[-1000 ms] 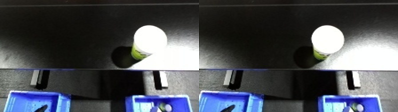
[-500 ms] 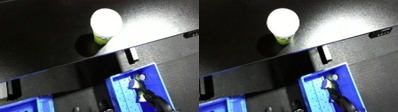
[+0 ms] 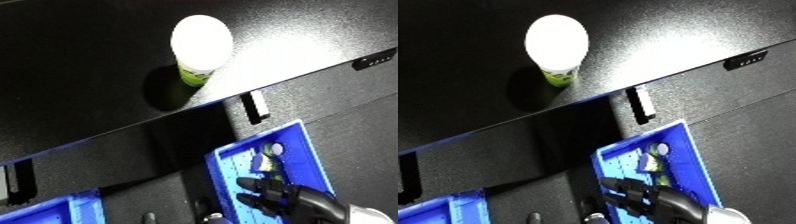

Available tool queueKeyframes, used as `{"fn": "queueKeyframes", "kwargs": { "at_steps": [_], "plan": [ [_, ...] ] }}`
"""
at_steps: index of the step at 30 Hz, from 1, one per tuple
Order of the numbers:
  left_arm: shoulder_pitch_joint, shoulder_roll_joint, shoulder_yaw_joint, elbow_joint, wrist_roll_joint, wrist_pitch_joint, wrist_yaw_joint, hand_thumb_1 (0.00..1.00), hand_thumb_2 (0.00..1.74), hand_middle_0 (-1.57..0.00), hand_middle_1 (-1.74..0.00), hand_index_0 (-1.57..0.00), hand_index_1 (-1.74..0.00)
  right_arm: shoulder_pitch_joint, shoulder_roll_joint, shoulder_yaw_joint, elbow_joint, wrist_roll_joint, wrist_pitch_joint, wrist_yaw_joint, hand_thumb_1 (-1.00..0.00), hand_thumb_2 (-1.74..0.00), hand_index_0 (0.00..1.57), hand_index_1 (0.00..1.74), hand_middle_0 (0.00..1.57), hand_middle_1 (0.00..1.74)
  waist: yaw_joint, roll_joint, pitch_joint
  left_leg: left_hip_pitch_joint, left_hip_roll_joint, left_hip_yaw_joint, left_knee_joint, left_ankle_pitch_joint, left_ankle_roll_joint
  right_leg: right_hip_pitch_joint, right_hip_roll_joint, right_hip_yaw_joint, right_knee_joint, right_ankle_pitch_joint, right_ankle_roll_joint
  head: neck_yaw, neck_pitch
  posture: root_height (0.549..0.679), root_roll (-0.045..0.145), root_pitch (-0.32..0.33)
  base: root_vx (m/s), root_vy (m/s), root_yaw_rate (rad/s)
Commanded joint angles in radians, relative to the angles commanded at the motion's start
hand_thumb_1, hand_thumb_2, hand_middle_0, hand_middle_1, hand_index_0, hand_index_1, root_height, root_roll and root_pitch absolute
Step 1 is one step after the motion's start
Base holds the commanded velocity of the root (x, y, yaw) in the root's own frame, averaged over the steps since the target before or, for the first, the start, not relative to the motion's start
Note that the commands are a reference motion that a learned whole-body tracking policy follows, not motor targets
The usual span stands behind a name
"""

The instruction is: Pick up the object and place it into the box

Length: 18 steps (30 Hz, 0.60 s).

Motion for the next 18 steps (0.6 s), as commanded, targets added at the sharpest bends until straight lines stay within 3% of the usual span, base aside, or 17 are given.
{"fn": "queueKeyframes", "kwargs": {
  "at_steps": [4, 9, 14, 18],
  "plan": [
    [0.003, -0.015, 0.005, 0.018, 0.009, -0.014, -0.001, 0.0, 0.0, 0.0, 0.0, 0.0, 0.0, -0.022, 0.014, -0.071, -0.072, 0.089, -0.05, -0.021, 0.0, 0.0, 0.0, 0.0, 0.0, 0.0, -0.005, 0.001, -0.012, -0.002, 0.003, 0.005, 0.005, -0.005, -0.0035, -0.001, -0.0007, -0.001, 0.002, -0.003, 0.0016, -0.002, 0.022, 0.641, 0.031, -0.03, 0.023, 0.003, -0.001],
    [0.005, -0.032, 0.015, 0.034, 0.02, -0.019, -0.001, 0.0, 0.0, 0.0, 0.0, 0.0, 0.0, -0.075, 0.056, -0.163, -0.144, 0.163, -0.182, -0.13, 0.0, 0.0, 0.0, 0.0, 0.0, 0.0, -0.011, 0.009, -0.024, -0.005, 0.003, 0.012, 0.01, -0.01, -0.0062, -0.004, -0.0004, -0.001, 0.004, -0.005, 0.0032, 0.001, 0.064, 0.641, 0.033, -0.027, 0.025, 0.011, -0.004],
    [0.008, -0.05, 0.02, 0.023, 0.028, -0.007, 0.006, 0.0, 0.0, 0.0, 0.0, 0.0, 0.0, -0.139, 0.096, -0.24, -0.181, 0.094, -0.315, -0.304, 0.0, 0.0, 0.0, 0.0, 0.0, 0.0, -0.014, 0.022, -0.026, -0.009, 0.0, 0.018, 0.025, -0.019, -0.0056, -0.008, 0.0, 0.003, 0.015, -0.009, -0.0001, 0.026, 0.115, 0.64, 0.037, -0.029, 0.025, 0.026, -0.01],
    [0.019, -0.065, 0.015, -0.008, 0.031, 0.008, 0.02, 0.0, 0.0, 0.0, 0.0, 0.0, 0.0, -0.18, 0.107, -0.272, -0.14, 0.021, -0.314, -0.47, 0.0, 0.0, 0.0, 0.0, 0.0, 0.0, -0.01, 0.031, -0.022, -0.012, -0.004, 0.017, 0.037, -0.024, -0.0003, -0.011, 0.0002, 0.008, 0.025, -0.011, -0.006, 0.046, 0.149, 0.639, 0.038, -0.036, 0.039, 0.022, -0.001]
  ]
}}
